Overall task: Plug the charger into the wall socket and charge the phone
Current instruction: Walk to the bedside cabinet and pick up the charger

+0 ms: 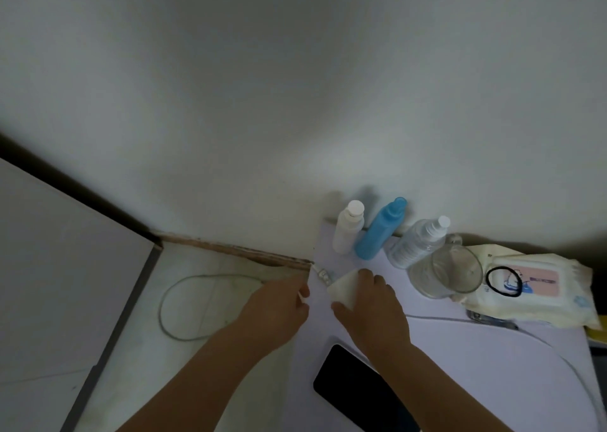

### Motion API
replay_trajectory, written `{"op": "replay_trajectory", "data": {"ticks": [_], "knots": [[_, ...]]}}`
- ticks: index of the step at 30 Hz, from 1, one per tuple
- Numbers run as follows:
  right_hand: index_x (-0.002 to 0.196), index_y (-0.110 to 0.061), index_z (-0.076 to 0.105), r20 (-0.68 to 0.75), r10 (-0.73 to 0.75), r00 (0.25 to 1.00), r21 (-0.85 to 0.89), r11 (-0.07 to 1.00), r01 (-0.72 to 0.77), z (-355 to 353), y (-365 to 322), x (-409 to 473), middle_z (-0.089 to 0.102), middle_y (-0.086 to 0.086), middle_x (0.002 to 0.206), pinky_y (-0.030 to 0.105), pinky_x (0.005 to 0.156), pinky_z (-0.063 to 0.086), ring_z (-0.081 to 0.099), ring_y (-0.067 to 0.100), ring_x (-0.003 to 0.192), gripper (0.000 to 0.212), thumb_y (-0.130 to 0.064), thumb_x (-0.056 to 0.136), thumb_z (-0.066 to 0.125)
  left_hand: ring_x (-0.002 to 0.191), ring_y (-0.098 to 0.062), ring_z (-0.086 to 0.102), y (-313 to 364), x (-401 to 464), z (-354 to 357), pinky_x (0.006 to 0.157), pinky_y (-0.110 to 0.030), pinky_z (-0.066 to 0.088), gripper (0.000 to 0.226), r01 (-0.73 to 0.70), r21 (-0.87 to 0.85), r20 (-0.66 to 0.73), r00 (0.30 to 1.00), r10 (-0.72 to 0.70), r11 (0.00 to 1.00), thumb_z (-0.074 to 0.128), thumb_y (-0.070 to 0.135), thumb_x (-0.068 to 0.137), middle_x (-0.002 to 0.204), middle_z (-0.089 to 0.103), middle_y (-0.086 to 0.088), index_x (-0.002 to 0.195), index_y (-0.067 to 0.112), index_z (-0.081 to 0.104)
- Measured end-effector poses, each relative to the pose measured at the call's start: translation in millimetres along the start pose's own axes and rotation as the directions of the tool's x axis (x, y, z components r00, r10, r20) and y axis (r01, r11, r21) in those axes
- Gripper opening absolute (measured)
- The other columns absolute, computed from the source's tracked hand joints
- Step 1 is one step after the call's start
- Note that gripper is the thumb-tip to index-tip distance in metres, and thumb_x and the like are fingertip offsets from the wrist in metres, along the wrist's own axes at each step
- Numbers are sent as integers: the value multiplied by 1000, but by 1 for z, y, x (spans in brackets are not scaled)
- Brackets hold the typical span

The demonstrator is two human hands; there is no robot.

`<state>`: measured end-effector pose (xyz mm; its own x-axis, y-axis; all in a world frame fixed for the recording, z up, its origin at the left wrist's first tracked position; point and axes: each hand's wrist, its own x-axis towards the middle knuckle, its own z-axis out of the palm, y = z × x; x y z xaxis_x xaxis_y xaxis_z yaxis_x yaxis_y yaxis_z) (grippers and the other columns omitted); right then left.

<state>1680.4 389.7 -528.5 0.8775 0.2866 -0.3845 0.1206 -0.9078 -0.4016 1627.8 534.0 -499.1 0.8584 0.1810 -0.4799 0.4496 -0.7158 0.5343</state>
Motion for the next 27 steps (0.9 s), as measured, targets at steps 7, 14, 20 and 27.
{"op": "replay_trajectory", "data": {"ticks": [7, 14, 20, 27], "knots": [[109, -20, 45, -11, -63, 998, 252, 966, 63, -61, -43, -41, 51, -7, 92, 19, 62, 34, 48, 12, 82, 58, -58, 68, 61, 82, -10, 56, 33, -49, -28, 75, -22, 46, 26, -20, -156, -29, 999, 16, 988, 55, 24, 83, 97, 62, 6, 108, 24, 52], [93, -26, 48, 44, -122, 992, 537, 840, 79, -139, -91, -83, 55, -14, 77, 29, 71, 53, 57, 10, 75, 42, -53, 64, 63, 79, 2, 59, 76, -109, -86, 62, -12, 46, 25, -166, -283, -197, 974, 112, 945, 54, 19, 78, 85, 61, 17, 86, 41, 46], [106, -21, 54, 38, -194, 980, 613, 780, 131, -194, -139, -116, 66, 1, 101, 34, 83, 57, 64, 16, 92, 37, -43, 77, 62, 80, 6, 61, 113, -163, -124, 57, -8, 45, 30, -299, -398, -397, 908, 130, 867, 59, 23, 80, 90, 61, 16, 96, 44, 46], [107, -16, 60, 67, -294, 953, 685, 709, 170, -236, -197, -139, 68, 5, 103, 33, 83, 56, 65, 18, 92, 26, -30, 85, 56, 80, -9, 63, 123, -191, -184, 69, -20, 50, 30, -305, -336, -616, 787, 37, 891, 46, 27, 90, 99, 64, 5, 121, 29, 47]]}}
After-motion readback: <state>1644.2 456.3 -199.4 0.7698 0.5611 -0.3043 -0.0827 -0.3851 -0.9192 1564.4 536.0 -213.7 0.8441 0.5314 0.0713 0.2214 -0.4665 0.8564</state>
